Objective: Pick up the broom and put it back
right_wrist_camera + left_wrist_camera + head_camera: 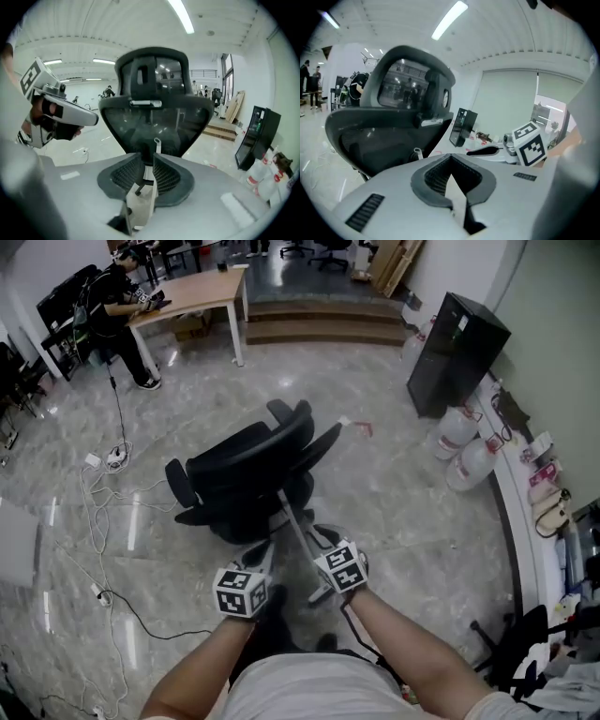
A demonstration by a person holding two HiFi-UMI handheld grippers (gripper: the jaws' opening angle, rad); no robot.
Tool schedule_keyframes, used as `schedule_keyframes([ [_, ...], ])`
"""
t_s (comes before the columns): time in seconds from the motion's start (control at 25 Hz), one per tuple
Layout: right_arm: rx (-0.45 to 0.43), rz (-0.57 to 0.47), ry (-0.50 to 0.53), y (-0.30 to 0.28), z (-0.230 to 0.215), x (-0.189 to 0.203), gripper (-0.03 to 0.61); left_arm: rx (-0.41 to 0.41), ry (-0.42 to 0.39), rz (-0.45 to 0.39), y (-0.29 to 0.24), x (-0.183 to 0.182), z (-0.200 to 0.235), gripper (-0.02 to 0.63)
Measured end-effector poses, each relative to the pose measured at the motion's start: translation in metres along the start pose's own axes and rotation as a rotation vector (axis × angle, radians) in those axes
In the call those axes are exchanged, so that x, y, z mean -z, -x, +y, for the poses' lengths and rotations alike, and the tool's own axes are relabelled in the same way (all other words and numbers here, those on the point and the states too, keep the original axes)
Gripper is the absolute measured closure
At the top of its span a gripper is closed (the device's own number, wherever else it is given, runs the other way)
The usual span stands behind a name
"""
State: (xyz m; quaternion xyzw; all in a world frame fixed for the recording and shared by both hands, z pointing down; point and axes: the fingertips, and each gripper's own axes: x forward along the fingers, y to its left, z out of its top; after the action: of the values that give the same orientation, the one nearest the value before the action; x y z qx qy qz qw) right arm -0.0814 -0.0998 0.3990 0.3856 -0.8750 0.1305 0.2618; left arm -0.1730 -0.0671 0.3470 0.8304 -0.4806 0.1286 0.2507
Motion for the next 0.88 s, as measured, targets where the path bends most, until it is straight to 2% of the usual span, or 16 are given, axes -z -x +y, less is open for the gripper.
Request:
schedule_keyframes([
  [0.16, -0.026, -0.124, 0.043, 0.079, 0.023, -0.048, 0.499, -0.036, -0.001, -0.138, 0.042, -0.04, -0.049, 0.609],
  [0.36, -0.124, -0.221, 0.053, 0.16, 0.061, -0.122, 0.557, -0.058, -0.041, -0.264, 0.1, -0.112, -0.104, 0.609],
  [0.56, -0.169, -0.348, 0.073, 0.225, 0.089, -0.206, 0.571, -0.113, -0.084, -0.342, 0.155, -0.179, -0.135, 0.609],
  [0.72, -0.168, -0.423, 0.094, 0.254, 0.107, -0.246, 0.574, -0.126, -0.105, -0.398, 0.191, -0.205, -0.148, 0.609],
  [0.88, -0.175, -0.449, 0.095, 0.272, 0.116, -0.256, 0.574, -0.134, -0.123, -0.421, 0.21, -0.211, -0.163, 0.609],
])
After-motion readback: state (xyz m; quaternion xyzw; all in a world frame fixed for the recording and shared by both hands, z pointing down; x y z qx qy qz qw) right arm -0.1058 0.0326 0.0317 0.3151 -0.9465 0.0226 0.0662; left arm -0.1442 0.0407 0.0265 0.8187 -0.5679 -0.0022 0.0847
